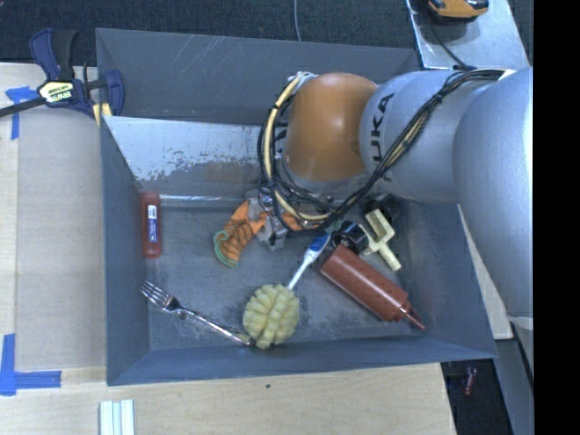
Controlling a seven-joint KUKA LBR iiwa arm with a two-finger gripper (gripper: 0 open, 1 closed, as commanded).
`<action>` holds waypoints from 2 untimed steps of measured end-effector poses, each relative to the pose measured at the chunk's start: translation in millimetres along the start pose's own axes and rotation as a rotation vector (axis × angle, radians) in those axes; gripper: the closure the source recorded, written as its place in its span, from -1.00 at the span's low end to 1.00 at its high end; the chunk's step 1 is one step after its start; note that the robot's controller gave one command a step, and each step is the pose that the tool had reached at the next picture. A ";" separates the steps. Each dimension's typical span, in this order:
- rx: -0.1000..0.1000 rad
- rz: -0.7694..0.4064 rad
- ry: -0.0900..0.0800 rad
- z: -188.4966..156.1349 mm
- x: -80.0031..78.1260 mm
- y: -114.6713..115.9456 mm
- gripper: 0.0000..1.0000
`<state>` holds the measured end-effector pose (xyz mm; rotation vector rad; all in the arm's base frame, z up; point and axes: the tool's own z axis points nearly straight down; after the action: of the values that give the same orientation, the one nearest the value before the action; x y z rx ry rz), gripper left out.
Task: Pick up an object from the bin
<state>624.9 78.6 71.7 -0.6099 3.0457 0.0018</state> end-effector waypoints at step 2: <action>0.000 0.000 0.000 -0.1 0.0 0.0 1.00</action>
Offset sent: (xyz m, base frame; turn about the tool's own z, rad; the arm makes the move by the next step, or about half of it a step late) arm 0.0000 0.0000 0.0000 0.0000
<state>625.0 78.6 71.8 -0.6097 3.0458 0.0020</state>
